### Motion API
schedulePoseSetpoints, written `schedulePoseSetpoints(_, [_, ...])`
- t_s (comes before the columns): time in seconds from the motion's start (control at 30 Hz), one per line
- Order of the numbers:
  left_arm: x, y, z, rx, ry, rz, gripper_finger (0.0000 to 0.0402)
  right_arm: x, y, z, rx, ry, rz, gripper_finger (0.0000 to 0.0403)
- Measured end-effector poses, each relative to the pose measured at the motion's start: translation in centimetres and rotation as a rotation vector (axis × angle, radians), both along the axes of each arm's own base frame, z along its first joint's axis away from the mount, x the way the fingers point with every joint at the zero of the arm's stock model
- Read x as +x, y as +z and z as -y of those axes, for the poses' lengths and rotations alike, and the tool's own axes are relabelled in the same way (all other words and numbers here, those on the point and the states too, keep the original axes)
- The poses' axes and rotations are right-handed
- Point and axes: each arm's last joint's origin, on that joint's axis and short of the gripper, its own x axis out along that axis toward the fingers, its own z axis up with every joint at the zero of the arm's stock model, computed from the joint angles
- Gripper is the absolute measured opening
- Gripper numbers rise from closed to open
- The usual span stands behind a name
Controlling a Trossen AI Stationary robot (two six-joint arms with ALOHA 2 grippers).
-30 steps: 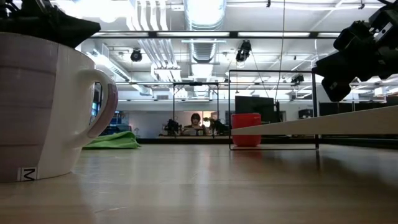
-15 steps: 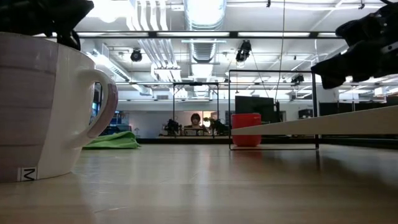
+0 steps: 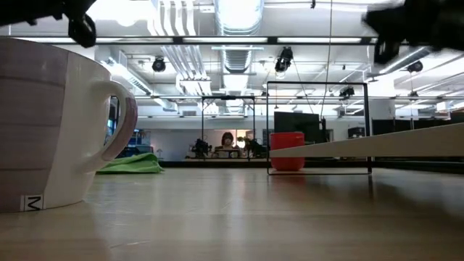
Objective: Stack small to large cups/mugs on shelf
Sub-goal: Put the black cup on the shelf
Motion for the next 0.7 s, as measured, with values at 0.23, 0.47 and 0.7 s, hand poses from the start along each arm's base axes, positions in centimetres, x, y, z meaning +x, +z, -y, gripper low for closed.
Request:
schedulePoseSetpoints(0.23, [0.9, 6.6, 0.2, 0.002, -0.003, 0.009, 0.0, -1.8, 10.5, -0.3, -0.043, -0.009, 0.085, 0.0068])
schedulePoseSetpoints(0.47, [0.4, 10.8, 0.1, -0.053, -0.016, 0.133, 0.0, -2.3, 18.1, -0.4, 0.099, 0.042, 0.155, 0.0068])
schedulePoseSetpoints(0.7, [-0.7, 12.0, -0.1, -0.097, -0.023, 0.258, 0.0, -3.4, 23.8, -0.6, 0.117, 0.058, 0.271, 0.0068])
